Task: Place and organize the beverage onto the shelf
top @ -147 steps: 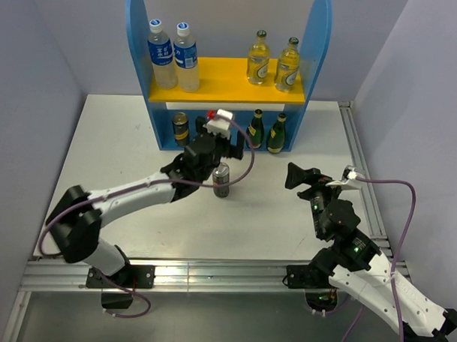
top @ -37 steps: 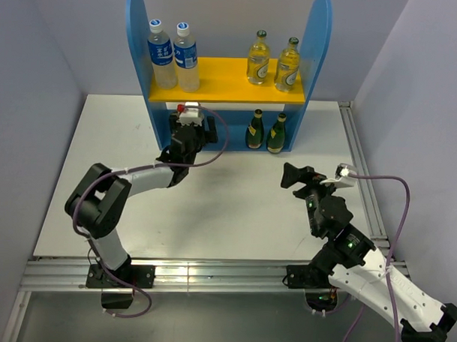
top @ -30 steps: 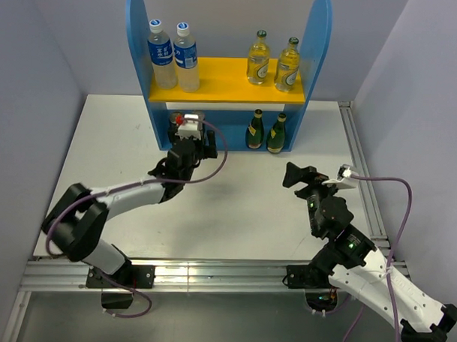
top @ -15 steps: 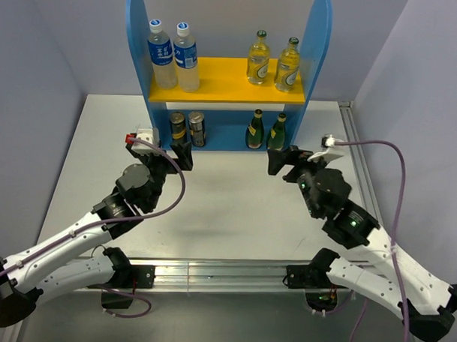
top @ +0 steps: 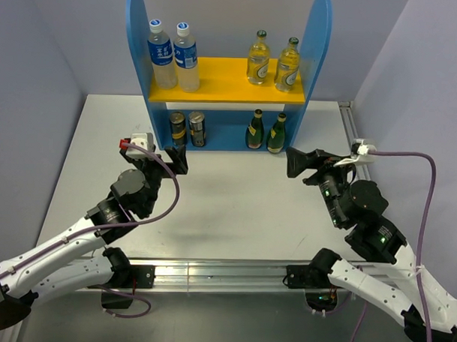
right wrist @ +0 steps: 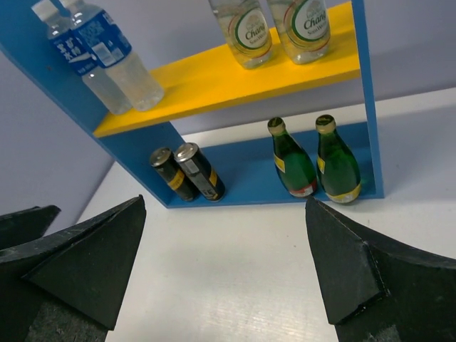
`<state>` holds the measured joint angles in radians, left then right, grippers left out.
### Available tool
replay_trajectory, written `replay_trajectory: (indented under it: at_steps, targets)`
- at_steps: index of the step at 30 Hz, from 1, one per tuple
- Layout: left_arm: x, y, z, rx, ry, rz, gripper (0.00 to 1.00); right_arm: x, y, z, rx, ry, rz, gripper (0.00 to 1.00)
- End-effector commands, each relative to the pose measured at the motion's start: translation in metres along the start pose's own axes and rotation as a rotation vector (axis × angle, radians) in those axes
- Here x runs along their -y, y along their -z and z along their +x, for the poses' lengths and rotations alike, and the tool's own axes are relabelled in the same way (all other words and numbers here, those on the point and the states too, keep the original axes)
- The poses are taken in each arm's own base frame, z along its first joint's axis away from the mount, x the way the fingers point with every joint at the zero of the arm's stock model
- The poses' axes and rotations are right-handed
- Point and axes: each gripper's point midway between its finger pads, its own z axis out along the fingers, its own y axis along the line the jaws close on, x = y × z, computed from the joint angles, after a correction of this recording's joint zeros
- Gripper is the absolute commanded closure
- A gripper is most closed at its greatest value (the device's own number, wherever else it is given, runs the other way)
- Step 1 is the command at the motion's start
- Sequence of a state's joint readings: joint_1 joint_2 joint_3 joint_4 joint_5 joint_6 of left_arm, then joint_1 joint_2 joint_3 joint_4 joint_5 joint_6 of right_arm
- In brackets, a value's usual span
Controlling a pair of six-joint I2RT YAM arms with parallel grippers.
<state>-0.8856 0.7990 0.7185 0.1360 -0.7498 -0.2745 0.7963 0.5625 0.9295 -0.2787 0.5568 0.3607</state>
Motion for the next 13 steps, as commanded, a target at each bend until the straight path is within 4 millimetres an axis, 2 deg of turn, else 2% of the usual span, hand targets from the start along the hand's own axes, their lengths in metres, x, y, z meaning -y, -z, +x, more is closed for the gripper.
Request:
replay_trajectory:
  at_steps: [1,13]
  targets:
    - [-0.0022,0.002,-0.0075,0.017,-0.011,-0.011,0.05,0.0028,-0.0015,0.0012,-0.013,0.038,0.02,0.0]
    - [-0.0048,0.0041,-0.0122,0.03,-0.012,-0.021,0.05,0.0,-0.0073,0.0051,-0.017,0.059,0.015,0.0]
